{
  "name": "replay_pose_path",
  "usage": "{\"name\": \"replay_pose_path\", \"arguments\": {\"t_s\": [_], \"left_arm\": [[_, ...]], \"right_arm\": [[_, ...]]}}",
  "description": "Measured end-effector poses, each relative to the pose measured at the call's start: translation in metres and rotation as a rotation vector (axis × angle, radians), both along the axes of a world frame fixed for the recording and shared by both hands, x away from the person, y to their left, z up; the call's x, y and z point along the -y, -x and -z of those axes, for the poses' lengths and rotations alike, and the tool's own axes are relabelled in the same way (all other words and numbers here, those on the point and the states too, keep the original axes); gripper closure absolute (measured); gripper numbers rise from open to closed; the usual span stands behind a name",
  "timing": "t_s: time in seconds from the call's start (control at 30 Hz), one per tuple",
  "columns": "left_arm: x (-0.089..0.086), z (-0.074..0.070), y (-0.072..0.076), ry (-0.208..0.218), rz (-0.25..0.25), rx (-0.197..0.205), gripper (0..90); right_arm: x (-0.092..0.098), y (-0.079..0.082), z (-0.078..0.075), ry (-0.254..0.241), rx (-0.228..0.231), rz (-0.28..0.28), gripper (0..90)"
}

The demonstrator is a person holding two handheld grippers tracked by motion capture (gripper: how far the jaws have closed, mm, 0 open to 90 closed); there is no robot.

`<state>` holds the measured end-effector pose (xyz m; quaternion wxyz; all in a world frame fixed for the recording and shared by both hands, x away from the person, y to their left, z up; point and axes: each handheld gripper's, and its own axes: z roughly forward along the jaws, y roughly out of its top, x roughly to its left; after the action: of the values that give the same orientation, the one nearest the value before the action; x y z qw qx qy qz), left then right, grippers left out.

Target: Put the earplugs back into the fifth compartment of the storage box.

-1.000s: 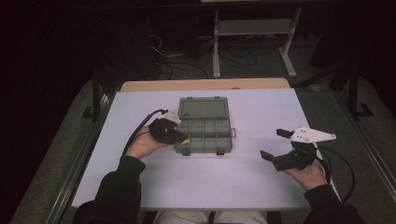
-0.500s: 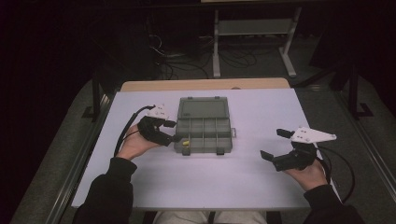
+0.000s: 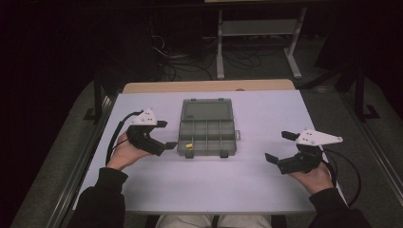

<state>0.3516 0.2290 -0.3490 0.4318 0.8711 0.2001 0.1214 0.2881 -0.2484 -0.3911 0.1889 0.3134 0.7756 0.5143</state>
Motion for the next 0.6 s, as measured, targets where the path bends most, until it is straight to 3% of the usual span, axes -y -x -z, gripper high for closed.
{"name": "replay_pose_path", "arguments": {"t_s": [0.3, 0.5, 0.6], "left_arm": [[-0.017, 0.002, 0.008, 0.06, -0.049, 0.022, 3.2], [-0.03, 0.006, 0.017, 0.075, -0.081, 0.058, 2.2], [-0.037, 0.008, 0.021, 0.103, -0.099, 0.061, 2.2]], "right_arm": [[0.0, 0.0, 0.0, -0.004, 0.003, 0.001, 0.0], [0.001, 0.0, 0.0, -0.003, 0.003, 0.002, 0.0], [0.001, 0.0, 0.0, -0.002, 0.003, 0.003, 0.0]]}}
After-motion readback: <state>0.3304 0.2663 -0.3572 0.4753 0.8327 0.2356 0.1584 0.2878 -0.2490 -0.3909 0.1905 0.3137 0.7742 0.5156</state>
